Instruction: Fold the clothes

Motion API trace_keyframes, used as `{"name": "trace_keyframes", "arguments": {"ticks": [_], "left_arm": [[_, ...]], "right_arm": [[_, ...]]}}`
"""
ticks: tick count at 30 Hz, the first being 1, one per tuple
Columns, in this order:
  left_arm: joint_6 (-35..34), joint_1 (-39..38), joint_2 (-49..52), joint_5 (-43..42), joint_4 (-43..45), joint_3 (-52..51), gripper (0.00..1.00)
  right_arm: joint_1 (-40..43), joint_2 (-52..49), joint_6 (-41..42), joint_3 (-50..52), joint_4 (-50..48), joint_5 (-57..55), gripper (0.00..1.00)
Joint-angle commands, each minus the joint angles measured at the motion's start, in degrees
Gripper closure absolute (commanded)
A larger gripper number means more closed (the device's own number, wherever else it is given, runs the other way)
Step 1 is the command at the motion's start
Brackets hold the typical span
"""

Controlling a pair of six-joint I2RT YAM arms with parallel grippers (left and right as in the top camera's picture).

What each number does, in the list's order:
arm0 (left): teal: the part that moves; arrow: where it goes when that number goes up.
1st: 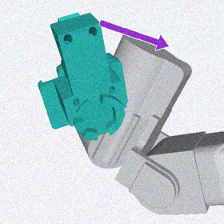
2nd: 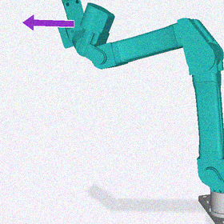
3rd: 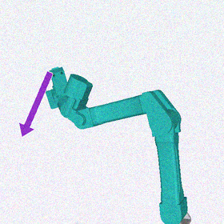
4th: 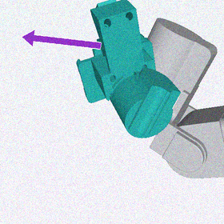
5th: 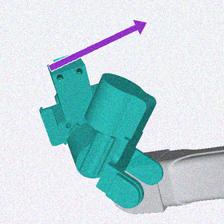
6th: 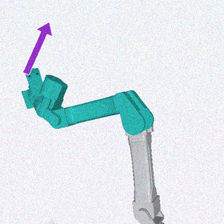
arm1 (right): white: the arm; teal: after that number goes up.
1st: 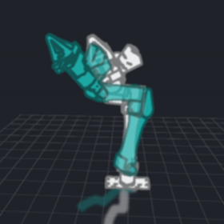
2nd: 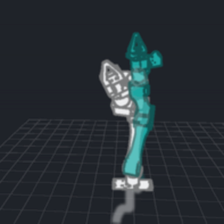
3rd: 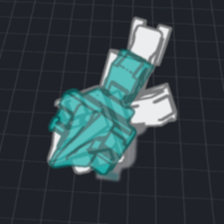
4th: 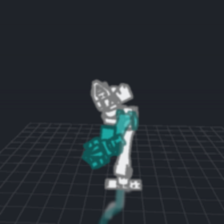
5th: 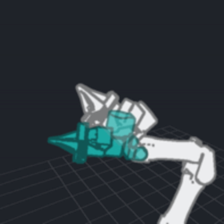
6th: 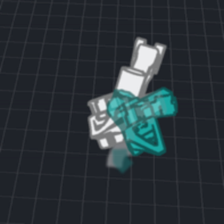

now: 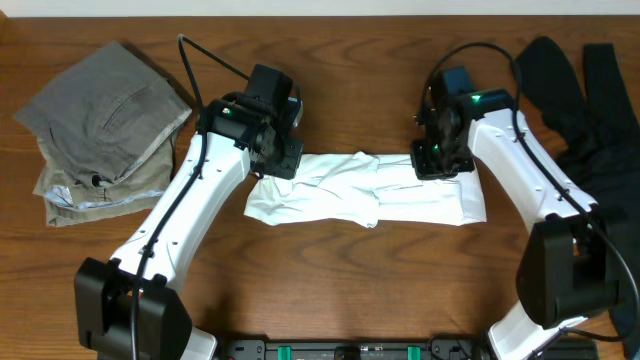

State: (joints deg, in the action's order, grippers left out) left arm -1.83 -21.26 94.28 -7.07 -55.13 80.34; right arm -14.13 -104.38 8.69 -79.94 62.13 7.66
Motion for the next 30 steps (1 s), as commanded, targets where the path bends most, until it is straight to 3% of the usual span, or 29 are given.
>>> {"name": "trace_keyframes", "arguments": {"ticks": [1,23,30], "left_arm": [[-0.9,0.1,-0.7,0.5,-0.2,0.2,0.60],[-0.9,0.1,-0.7,0.5,-0.3,0.2,0.60],[-0.9,0.1,-0.7,0.5,-0.3,0.2,0.60]], "right_arm": [[-1.8,-0.8,0.7,-0.8,-0.2,-0.2,0.89],[-5.4,-0.8,0.7,-0.8,-2.1,0.8,0.76],[-4.5,-0.7,0.7,-0.9,-0.3,-8.4,0.78]]}}
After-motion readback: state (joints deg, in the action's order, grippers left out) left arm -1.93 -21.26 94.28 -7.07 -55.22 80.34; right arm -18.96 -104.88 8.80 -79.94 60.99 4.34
